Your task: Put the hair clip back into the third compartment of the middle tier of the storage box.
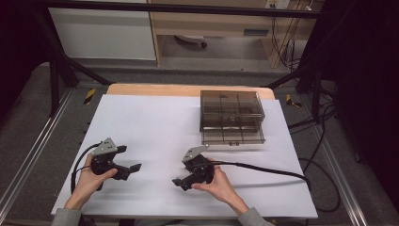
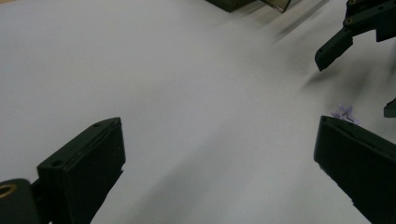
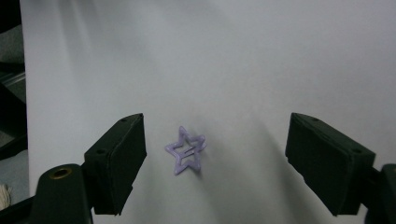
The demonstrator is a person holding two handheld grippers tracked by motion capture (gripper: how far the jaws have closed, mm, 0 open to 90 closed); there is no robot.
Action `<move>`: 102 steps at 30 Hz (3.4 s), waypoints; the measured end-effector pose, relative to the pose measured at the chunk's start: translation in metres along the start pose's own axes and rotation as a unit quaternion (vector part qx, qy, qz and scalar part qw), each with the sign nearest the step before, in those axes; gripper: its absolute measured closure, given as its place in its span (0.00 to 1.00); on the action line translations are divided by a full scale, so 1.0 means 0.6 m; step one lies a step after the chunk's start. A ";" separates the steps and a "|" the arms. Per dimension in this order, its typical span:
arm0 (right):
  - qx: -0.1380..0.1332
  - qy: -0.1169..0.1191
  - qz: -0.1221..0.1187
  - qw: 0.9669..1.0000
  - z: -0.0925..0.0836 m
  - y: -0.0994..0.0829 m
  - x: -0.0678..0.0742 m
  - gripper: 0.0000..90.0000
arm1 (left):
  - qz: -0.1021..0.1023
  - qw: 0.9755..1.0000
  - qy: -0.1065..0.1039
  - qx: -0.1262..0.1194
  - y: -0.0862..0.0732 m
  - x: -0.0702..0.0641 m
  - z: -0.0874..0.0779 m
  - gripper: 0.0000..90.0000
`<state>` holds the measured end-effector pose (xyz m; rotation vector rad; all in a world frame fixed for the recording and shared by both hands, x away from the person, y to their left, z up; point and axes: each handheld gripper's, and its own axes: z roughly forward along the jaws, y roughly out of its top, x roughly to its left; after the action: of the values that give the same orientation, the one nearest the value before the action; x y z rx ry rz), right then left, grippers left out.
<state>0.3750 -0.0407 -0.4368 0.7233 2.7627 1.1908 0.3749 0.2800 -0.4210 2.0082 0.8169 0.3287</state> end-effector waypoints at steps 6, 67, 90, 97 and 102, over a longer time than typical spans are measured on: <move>0.005 0.000 -0.013 1.000 0.003 -0.001 -0.002 0.36 | 0.000 1.000 0.000 0.000 0.000 0.000 0.000 0.02; 0.041 0.011 -0.040 0.998 0.011 -0.007 0.010 0.82 | 0.001 1.000 0.000 -0.002 0.001 0.000 -0.002 0.03; 0.055 0.013 -0.022 0.998 0.012 -0.001 0.013 0.92 | 0.002 1.000 0.000 -0.002 0.001 0.000 -0.002 0.03; 0.055 0.013 -0.017 0.998 0.007 0.001 0.012 0.96 | 0.002 1.000 0.000 -0.002 0.001 0.000 -0.002 0.03; 0.058 0.015 -0.015 0.998 0.007 0.002 0.011 0.96 | 0.001 1.000 0.001 -0.003 0.001 0.001 -0.002 0.03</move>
<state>0.3704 -0.0343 -0.4384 0.6761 2.8760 1.0512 0.3748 0.2810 -0.4198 2.0032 0.8139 0.3340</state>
